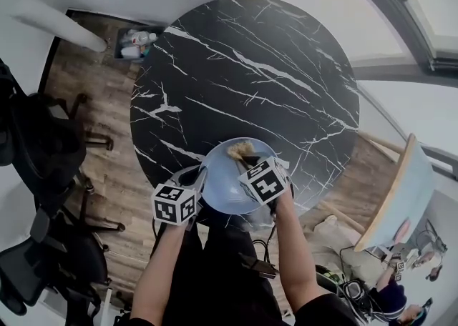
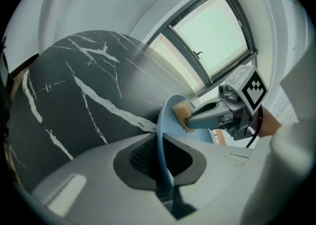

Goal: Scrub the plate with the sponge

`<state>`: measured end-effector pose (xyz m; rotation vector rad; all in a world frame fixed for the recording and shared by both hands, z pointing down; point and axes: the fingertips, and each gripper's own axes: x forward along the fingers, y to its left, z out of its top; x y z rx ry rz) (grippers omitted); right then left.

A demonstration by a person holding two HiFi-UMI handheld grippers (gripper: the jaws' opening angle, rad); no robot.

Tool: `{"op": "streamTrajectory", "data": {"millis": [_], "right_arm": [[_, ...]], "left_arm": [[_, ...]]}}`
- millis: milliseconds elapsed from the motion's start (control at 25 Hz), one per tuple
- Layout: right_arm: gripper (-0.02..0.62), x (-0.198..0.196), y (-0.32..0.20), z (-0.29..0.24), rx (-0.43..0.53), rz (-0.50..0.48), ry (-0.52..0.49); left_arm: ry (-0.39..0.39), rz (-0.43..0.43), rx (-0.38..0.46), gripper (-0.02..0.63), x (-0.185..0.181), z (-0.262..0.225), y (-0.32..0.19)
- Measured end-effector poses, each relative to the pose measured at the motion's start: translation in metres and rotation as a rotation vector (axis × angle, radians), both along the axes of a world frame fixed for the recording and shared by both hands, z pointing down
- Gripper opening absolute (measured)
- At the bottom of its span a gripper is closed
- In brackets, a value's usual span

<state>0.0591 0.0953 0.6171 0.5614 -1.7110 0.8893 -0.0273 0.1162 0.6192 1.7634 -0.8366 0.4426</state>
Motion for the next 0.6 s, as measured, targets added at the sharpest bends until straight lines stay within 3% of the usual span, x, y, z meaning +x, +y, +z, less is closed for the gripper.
{"op": "streamTrajectory", "data": {"millis": [240,360,440,600], "right_arm": [[0.021,0.058,-0.005,0.001,0.084,0.115,0.185],[0.021,0.073,0.001,-0.001,0.133,0.131,0.226],[0.021,0.069,0.004,-0.009,0.172,0.142,0.2],[0.021,0.029,0.018,-0.032,0.193,0.212,0.019]], "left_arm": [[0.008,-0.018,-0.005,0.02,0.0,0.0,0.0],[0.008,-0.023,-0.009,0.021,0.0,0.0,0.0],[0.003,-0.029,-0.014,0.02,-0.001,0.001,0.001],[-0.005,-0.037,-0.013,0.018,-0.002,0.001,0.002]]}}
